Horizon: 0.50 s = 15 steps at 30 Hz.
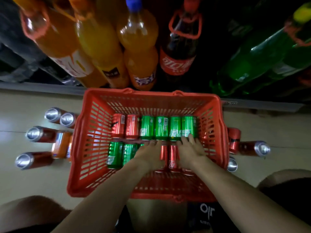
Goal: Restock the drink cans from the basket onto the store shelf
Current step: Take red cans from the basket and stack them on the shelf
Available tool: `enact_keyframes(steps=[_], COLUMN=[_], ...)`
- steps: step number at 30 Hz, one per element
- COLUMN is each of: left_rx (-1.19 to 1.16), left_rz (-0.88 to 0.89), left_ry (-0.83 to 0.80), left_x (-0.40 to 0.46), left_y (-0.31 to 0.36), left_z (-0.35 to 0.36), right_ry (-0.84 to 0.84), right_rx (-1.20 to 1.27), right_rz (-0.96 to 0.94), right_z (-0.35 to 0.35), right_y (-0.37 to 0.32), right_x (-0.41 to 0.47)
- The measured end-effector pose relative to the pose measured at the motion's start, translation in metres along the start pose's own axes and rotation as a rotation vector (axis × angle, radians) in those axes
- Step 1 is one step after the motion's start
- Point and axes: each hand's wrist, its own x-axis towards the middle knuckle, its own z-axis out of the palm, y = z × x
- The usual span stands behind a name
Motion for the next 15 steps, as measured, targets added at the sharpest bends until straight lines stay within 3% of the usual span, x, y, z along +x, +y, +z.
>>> enact_keyframes(steps=[6,10,15], left_rx=[0.252,0.253,0.250], left_rz=[0.001,0.000,-0.026], left_ry=[0.022,0.030,0.006], left_x=[0.051,0.058,0.061], left_y=[-0.009,-0.007,0.000], left_z=[0.026,0.029,0.033], right_ry=[-0.061,-0.186,-0.183], right_rx=[-0.100,-0.067,-0.015], right_rz=[0.096,0.165,0.203], right_z=[-0.001,-0.003,0.000], right_y=[-0.020,-0.026,-0.018], right_x=[0.045,0.045,0.039])
